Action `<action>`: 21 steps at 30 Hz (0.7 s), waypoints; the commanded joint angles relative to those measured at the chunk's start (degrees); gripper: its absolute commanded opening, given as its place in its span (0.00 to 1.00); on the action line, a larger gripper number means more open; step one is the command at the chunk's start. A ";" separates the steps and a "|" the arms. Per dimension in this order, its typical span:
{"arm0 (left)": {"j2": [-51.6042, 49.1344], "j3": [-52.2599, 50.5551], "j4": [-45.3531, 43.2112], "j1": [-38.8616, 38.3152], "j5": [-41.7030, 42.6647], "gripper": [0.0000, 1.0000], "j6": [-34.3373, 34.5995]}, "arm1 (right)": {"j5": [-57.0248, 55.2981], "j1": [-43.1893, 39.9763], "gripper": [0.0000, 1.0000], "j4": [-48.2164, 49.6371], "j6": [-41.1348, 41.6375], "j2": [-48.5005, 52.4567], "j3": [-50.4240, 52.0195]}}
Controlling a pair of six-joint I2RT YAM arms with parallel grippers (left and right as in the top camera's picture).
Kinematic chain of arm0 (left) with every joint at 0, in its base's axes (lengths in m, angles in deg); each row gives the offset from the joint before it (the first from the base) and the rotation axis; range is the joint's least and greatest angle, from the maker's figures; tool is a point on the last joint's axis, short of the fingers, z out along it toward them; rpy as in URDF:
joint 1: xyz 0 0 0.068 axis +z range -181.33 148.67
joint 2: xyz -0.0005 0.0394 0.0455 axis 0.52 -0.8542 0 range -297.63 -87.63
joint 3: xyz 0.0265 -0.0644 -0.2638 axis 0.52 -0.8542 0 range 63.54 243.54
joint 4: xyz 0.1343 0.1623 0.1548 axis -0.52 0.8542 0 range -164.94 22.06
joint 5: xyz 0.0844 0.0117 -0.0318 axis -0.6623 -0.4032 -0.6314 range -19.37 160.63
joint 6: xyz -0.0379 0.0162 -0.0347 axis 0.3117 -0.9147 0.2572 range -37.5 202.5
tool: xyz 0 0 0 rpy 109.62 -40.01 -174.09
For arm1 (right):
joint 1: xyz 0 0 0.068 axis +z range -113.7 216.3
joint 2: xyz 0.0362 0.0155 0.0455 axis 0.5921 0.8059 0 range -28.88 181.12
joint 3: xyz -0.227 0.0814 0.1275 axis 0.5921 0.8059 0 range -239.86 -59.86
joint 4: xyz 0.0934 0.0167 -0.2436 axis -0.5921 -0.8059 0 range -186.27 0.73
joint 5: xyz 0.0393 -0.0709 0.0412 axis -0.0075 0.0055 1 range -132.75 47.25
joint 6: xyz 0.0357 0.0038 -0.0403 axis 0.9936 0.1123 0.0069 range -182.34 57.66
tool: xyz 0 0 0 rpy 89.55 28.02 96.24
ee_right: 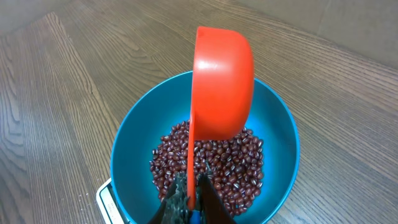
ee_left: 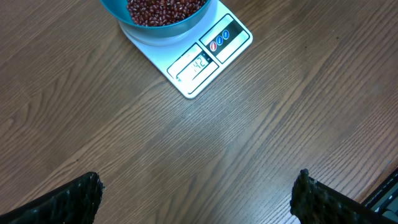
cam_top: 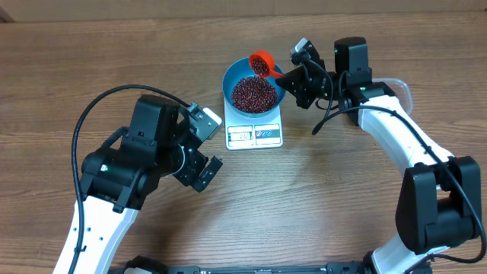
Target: Scoop item into bowl and weigh 150g on scale
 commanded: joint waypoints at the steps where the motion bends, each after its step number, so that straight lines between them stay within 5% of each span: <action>1: 0.04 1.16 -0.04 0.20 -0.31 1.00 -1.07 | 0.79 0.02 0.04 0.63 -0.04 0.04 -0.72; 21: 0.04 1.16 -0.04 0.20 -0.31 1.00 -1.07 | -0.98 -0.35 0.04 2.36 0.24 0.04 -0.72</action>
